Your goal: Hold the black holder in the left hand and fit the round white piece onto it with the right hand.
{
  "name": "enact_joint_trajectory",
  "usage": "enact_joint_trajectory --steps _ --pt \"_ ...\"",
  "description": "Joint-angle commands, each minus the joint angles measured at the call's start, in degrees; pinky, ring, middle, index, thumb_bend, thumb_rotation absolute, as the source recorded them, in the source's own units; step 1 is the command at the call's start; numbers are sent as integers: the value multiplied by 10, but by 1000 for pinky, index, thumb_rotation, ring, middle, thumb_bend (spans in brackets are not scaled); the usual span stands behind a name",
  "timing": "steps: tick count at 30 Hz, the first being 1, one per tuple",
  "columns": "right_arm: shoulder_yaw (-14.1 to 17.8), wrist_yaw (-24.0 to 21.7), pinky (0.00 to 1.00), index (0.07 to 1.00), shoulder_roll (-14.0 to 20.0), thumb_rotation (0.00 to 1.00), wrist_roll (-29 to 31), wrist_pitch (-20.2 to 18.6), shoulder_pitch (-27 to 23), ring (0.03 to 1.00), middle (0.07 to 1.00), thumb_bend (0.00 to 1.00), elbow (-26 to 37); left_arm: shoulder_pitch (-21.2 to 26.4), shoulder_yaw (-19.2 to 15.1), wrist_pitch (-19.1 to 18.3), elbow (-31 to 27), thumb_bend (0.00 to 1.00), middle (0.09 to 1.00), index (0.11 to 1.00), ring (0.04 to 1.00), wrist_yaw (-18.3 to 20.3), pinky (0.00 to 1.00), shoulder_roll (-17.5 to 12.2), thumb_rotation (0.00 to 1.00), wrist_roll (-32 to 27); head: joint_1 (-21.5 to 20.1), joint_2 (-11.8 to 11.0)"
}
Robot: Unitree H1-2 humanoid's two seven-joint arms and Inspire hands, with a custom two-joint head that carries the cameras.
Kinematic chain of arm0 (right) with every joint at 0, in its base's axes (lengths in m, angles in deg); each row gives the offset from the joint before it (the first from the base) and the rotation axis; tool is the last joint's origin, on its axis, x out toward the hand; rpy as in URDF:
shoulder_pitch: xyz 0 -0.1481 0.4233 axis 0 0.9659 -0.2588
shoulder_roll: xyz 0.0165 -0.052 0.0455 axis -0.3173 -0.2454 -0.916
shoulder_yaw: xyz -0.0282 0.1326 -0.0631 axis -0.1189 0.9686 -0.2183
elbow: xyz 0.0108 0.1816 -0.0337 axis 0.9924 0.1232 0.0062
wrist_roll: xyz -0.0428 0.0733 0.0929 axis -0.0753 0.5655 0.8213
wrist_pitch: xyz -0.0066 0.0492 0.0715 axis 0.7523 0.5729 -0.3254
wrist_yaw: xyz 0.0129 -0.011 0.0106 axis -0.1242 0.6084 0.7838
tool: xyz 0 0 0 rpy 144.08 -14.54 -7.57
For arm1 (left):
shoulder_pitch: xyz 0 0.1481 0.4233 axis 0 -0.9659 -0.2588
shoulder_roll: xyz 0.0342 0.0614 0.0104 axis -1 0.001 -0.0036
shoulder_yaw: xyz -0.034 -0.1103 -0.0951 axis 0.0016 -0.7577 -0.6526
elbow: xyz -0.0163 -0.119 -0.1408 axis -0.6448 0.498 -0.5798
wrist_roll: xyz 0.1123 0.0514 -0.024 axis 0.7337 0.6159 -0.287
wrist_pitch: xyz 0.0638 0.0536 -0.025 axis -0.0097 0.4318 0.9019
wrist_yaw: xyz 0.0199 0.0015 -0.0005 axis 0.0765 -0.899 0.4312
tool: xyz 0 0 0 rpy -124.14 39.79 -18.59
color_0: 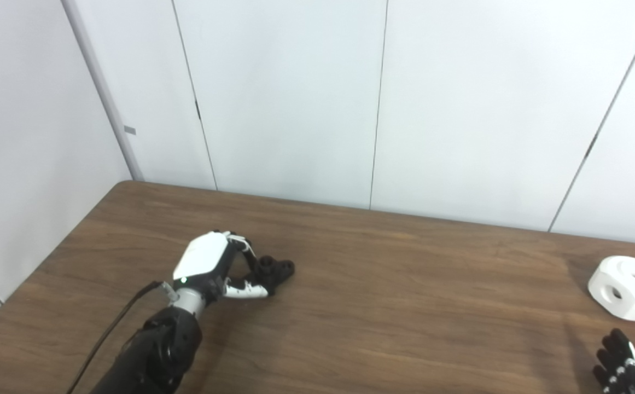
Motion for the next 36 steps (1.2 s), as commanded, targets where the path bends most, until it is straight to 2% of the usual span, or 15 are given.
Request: enact_joint_trajectory --steps 1,8,15,25,30,36 --pt "-3 1 1000 1000 -2 1000 -3 3 -10 1000 1000 635 19 0 4 20 -32 524 811 484 920 -4 1000 3 52 16 -2 2" --pt "-8 9 1000 1000 -10 1000 -14 -3 -12 1000 1000 600 26 -30 17 63 -64 523 817 484 923 -25 1000 26 49 55 -33 13" --pt "-14 17 1000 1000 -19 1000 -13 -3 -12 1000 1000 555 33 -58 28 84 -93 523 815 484 925 -26 1000 51 49 84 -62 26" --pt "-27 32 1000 1000 -26 1000 -29 -20 -16 1000 1000 638 51 -94 48 106 -125 523 818 484 936 -16 1000 85 50 106 -91 50" --pt "-31 34 1000 1000 -27 1000 -33 -30 -20 1000 1000 626 60 -109 56 104 -137 523 817 484 942 -6 1000 99 49 109 -101 65" --pt "-32 38 1000 1000 -29 1000 -32 -46 -24 1000 1000 668 73 -124 70 109 -147 523 813 484 937 3 1000 113 49 109 -115 86"
